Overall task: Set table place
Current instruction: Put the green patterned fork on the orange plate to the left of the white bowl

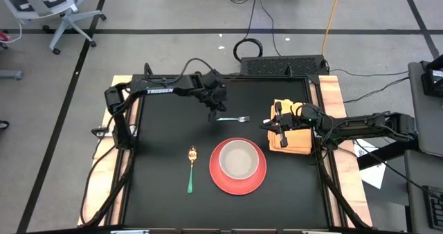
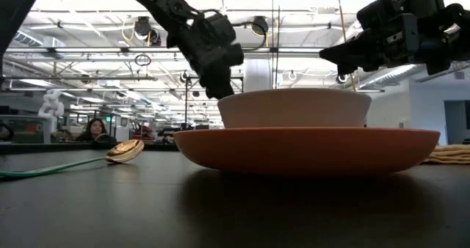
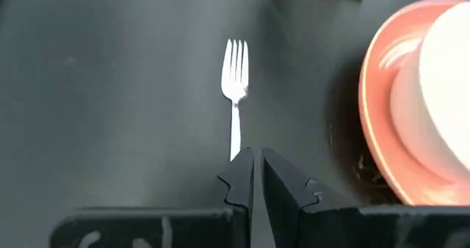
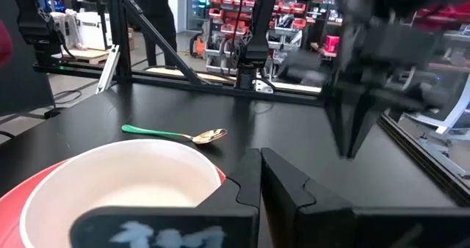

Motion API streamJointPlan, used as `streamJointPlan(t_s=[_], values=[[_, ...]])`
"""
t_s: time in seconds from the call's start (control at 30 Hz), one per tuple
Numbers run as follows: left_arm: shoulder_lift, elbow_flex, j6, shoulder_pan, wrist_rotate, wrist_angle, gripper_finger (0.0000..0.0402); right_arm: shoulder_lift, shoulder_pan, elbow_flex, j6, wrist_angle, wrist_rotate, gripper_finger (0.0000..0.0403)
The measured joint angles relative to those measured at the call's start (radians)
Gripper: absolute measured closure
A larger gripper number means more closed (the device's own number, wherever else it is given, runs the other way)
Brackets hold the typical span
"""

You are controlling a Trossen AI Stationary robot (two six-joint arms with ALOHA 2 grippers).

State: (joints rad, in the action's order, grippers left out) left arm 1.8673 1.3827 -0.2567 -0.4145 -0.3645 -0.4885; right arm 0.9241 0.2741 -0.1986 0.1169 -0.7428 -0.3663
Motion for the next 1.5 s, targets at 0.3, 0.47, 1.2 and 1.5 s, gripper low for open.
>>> streamJointPlan(t_s=[0.3,0.47,1.2,1.5], values=[[0.108,0.116,-0.025,0.010,0.076,-0.147,0.0371,0.000,0.000,0.000,0.000,-0.001,0.002,0.0403],[0.177,0.264,-0.062,0.035,0.110,-0.257,0.0371,0.000,0.000,0.000,0.000,-0.001,0.002,0.0403],[0.313,0.460,-0.110,0.082,0.094,-0.353,0.0371,0.000,0.000,0.000,0.001,0.010,0.002,0.0403],[0.319,0.460,-0.171,0.106,0.124,-0.377,0.0371,0.000,0.000,0.000,0.000,0.030,0.002,0.0403]])
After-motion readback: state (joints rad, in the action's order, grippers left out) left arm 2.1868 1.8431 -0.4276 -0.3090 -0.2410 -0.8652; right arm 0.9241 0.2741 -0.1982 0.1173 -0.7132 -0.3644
